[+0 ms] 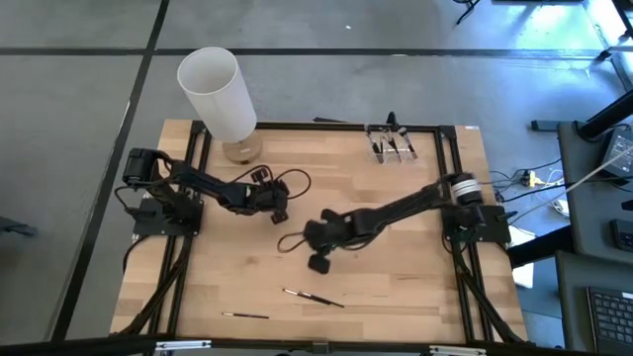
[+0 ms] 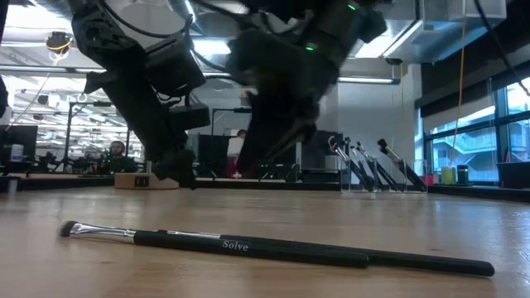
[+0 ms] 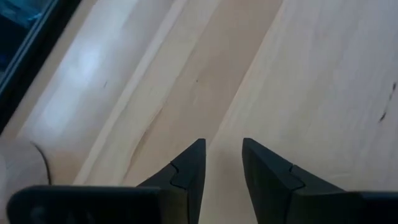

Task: Put items in baskets/containers
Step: Put the eyeshadow brush into the middle of the transparent organizer

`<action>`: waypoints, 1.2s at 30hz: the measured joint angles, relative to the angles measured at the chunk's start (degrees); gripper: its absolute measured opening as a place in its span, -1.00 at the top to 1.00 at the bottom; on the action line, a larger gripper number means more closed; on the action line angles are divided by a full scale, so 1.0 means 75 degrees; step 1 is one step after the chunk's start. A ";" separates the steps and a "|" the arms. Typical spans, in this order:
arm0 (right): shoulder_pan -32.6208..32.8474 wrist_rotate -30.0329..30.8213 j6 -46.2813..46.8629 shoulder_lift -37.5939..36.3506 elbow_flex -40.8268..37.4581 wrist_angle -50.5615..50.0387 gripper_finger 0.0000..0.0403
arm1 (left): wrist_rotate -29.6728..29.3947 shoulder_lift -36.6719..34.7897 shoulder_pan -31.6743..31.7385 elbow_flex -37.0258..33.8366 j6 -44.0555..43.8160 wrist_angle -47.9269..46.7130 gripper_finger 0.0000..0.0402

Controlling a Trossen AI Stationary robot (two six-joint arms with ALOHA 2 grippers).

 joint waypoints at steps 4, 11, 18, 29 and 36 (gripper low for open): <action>0.0210 0.0052 -0.0023 0.0841 0.1459 -0.1398 0.93 | 0.0231 0.0000 0.0127 -0.0027 0.0012 -0.0023 0.49; 0.0511 0.0086 0.0105 0.1590 0.2987 -0.2688 0.72 | 0.0269 0.0000 0.0109 -0.0038 0.0013 -0.0143 0.49; 0.0602 0.0095 0.0659 0.2011 0.3094 -0.2992 0.45 | 0.0266 0.0000 0.0106 -0.0041 0.0014 -0.0064 0.49; 0.0729 -0.0640 0.1026 0.2047 0.3100 -0.2921 0.42 | 0.0272 0.0000 0.0106 -0.0044 0.0093 0.0006 0.49; 0.1043 -0.0804 -0.0082 0.2065 0.3094 -0.2564 0.42 | 0.0419 -0.0003 0.0106 -0.0044 0.0093 -0.0035 0.49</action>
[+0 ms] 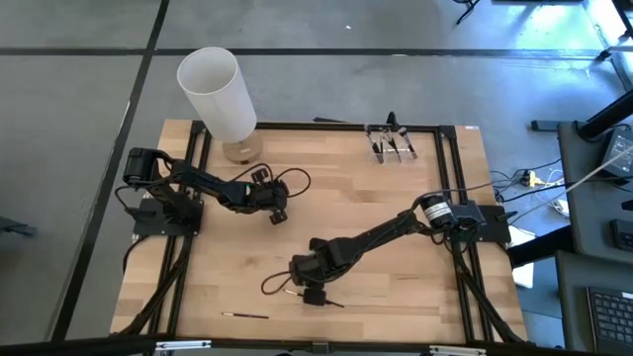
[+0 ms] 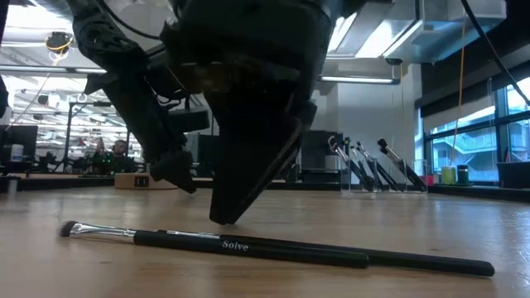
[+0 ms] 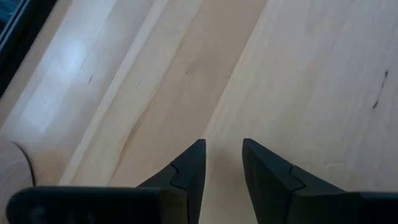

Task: Put items in baskets/containers
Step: Put the eyeshadow brush into the middle of the transparent organizer

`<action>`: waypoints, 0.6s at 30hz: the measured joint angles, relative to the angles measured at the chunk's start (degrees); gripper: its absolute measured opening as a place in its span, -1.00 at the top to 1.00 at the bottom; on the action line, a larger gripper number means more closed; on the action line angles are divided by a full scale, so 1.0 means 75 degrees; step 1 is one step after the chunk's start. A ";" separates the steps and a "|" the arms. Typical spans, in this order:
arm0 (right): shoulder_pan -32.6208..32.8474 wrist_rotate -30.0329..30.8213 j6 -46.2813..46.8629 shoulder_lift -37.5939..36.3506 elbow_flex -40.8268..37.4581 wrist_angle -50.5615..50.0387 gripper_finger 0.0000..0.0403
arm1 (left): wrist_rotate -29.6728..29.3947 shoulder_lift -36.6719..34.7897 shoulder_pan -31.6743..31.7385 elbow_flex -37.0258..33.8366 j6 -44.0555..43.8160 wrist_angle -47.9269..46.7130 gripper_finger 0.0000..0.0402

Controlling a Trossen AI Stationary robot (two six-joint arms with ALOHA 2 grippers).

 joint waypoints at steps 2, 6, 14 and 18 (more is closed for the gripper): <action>0.0041 -0.0004 -0.0257 0.0003 0.0000 0.0061 0.42 | 0.0000 0.0000 0.0001 0.0000 0.0000 0.0000 0.49; 0.0051 -0.0068 -0.0639 0.0009 -0.0006 0.0288 0.42 | 0.0001 0.0000 0.0000 0.0000 -0.0003 0.0000 0.49; 0.0004 0.0046 -0.1042 0.0009 0.0015 0.0442 0.42 | 0.0237 0.0000 -0.0117 0.0000 -0.0154 0.0026 0.49; -0.0004 0.0053 -0.0900 0.0018 0.0370 -0.0003 0.42 | -0.0133 0.0000 -0.0077 -0.0003 0.0220 0.0453 0.49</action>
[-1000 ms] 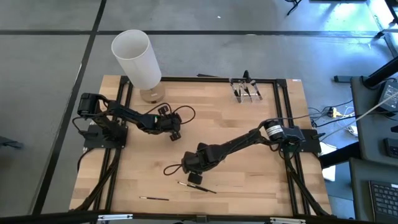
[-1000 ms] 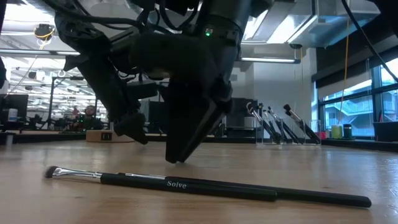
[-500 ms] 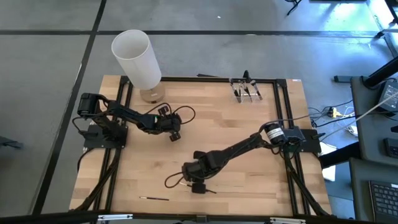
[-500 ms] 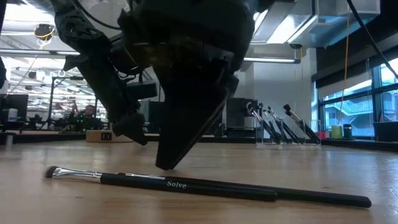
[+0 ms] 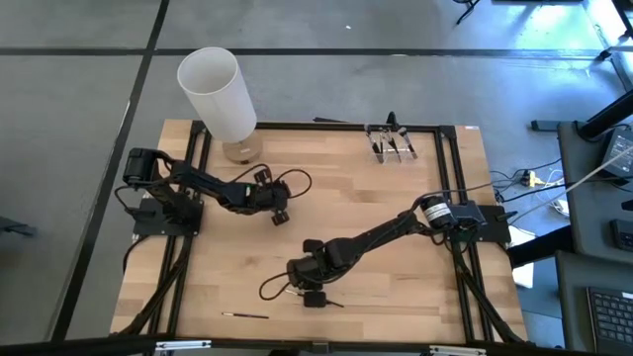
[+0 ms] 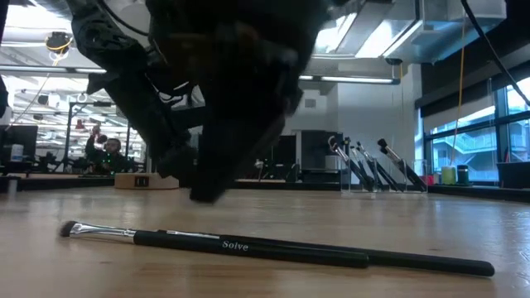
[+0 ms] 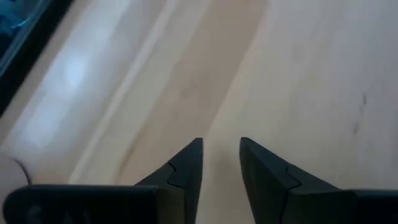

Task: Put items in baskets/containers
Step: Put the eyeshadow brush into the middle of the transparent organizer

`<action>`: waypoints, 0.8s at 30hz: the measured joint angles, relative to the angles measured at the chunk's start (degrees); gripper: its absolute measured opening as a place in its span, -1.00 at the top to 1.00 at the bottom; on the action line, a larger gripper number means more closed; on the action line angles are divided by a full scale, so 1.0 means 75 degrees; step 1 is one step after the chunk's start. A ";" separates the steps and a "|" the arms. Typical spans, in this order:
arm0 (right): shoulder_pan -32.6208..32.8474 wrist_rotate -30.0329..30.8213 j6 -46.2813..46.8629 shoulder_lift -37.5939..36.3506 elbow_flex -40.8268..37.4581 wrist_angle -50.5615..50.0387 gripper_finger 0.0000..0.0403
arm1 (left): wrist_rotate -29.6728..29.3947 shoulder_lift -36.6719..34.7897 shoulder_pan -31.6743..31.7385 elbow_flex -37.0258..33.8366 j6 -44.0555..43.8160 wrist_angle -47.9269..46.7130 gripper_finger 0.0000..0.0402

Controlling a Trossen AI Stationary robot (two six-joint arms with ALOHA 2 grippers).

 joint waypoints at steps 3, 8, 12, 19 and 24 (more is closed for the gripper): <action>0.0065 0.0034 0.0107 0.0000 0.0310 -0.0201 0.42 | 0.0277 -0.0003 0.0048 0.0000 -0.0104 0.0051 0.49; 0.0383 0.0030 0.0565 0.0012 0.0379 0.0088 0.42 | 0.1174 -0.0003 -0.0314 0.0000 -0.0816 -0.0126 0.49; 0.0678 0.0387 0.0949 0.0135 0.0382 0.0236 0.42 | 0.1207 -0.0003 -0.0945 0.0000 -0.1279 -0.0123 0.49; 0.1060 0.0995 0.1293 0.0310 0.0391 0.0262 0.42 | 0.0617 -0.0003 -0.2160 0.0000 -0.1959 -0.0234 0.49; 0.1195 0.1366 0.1157 0.0496 0.0346 -0.0011 0.42 | 0.0328 -0.0003 -0.2651 0.0000 -0.2092 -0.0203 0.49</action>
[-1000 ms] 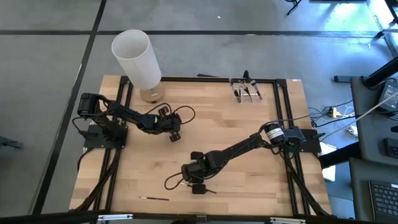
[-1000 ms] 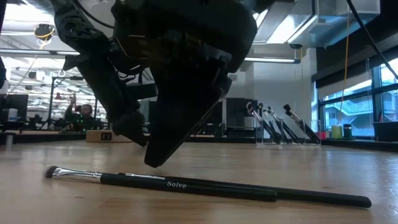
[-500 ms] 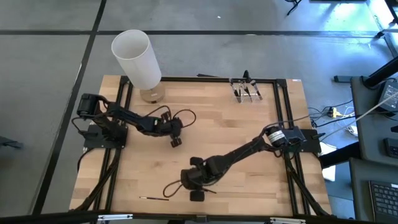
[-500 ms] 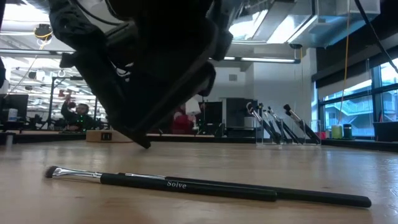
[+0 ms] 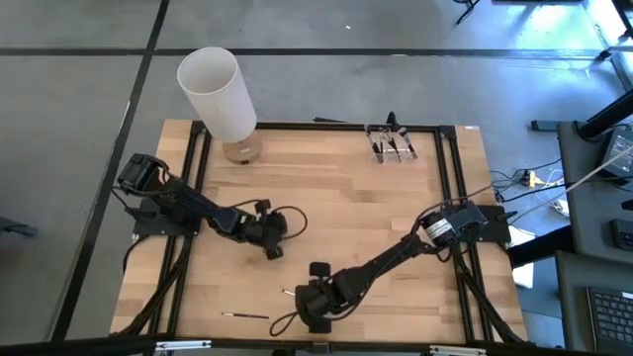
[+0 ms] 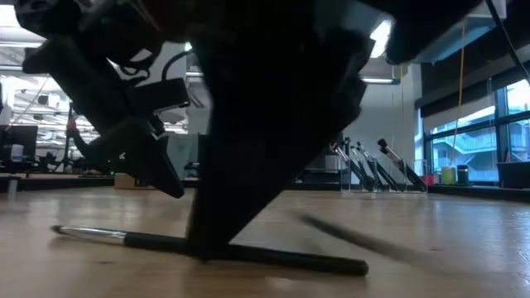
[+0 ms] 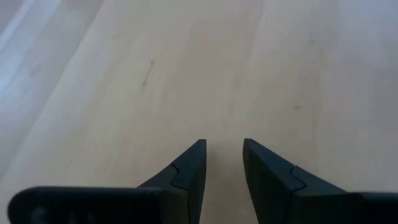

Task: Put items in baskets/containers
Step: Put the eyeshadow brush into the middle of the transparent organizer

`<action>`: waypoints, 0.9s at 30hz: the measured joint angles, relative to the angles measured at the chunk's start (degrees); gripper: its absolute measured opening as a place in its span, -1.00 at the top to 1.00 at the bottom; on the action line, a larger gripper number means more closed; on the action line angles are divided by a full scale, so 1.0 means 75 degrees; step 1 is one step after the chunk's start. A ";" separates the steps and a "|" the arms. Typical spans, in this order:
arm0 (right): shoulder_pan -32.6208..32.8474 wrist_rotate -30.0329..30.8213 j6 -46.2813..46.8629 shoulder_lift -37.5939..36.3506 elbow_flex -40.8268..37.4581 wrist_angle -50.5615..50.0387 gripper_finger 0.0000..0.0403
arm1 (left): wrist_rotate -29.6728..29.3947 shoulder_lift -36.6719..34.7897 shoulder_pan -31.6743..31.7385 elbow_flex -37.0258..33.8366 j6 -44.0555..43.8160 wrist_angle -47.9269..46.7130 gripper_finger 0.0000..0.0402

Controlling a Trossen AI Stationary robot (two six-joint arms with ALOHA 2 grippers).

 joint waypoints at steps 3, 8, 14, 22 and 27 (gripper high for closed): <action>0.0029 0.0350 0.0264 0.0059 0.0019 -0.0343 0.42 | -0.0044 0.0000 -0.0119 0.0000 -0.0014 0.0047 0.49; 0.0041 0.1034 0.0832 0.0055 0.0025 -0.1034 0.42 | -0.0158 0.0000 -0.0128 0.0000 -0.0014 0.0154 0.49; 0.0014 0.0940 0.0856 0.0046 0.0013 -0.1060 0.50 | -0.0227 0.0000 -0.0125 0.0003 0.0101 0.0211 0.49; -0.0149 0.0398 0.0880 0.0022 0.0022 -0.2370 0.66 | -0.0345 0.0003 -0.0125 0.0003 0.0307 0.0274 0.49; -0.0197 0.0153 0.0888 -0.0069 0.0377 -0.3066 0.67 | -0.0339 0.0003 -0.0125 0.0003 0.0307 0.0269 0.49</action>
